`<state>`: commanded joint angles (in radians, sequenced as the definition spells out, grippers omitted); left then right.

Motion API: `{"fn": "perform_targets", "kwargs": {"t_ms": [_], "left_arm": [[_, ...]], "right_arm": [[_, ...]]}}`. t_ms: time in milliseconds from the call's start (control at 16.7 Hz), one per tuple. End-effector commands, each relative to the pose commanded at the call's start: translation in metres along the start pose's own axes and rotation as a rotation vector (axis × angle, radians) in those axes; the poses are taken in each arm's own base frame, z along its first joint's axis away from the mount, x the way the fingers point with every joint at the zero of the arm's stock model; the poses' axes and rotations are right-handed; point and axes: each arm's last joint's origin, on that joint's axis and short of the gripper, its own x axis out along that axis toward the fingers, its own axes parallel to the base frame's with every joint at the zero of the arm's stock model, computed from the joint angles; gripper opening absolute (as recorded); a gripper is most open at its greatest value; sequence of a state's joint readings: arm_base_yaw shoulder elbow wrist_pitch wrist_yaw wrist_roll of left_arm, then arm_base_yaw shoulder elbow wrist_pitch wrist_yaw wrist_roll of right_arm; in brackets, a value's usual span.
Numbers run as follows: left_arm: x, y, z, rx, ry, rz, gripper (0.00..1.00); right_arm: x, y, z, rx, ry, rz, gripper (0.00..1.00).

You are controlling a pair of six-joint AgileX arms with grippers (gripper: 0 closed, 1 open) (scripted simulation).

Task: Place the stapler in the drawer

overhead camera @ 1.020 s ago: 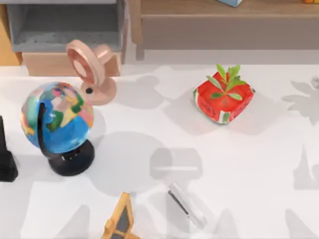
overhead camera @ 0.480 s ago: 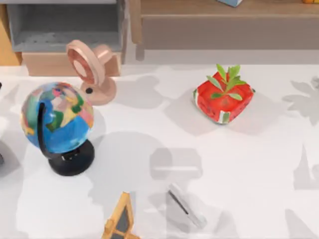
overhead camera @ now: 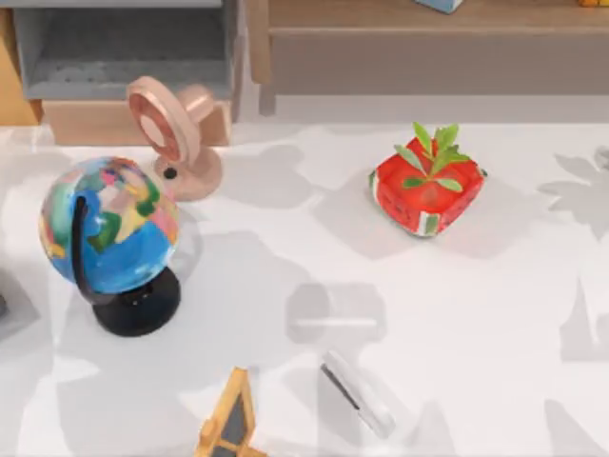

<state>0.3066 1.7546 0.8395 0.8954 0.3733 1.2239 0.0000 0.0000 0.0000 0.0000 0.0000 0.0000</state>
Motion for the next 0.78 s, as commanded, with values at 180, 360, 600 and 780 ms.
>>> {"fn": "perform_targets", "kwargs": {"t_ms": [180,360,600,780], "left_arm": [[0.03,-0.026,-0.044,0.167,0.007,0.009,1.0],[0.046,-0.052,-0.08,0.29,0.017,0.015,1.0],[0.052,-0.071,-0.103,0.368,0.025,0.018,1.0],[0.053,-0.071,-0.103,0.369,0.025,0.018,1.0]], "right_arm": [[0.0,0.0,0.0,0.0,0.0,0.0,1.0],[0.0,0.0,0.0,0.0,0.0,0.0,1.0],[0.0,0.0,0.0,0.0,0.0,0.0,1.0],[0.0,0.0,0.0,0.0,0.0,0.0,1.0]]}}
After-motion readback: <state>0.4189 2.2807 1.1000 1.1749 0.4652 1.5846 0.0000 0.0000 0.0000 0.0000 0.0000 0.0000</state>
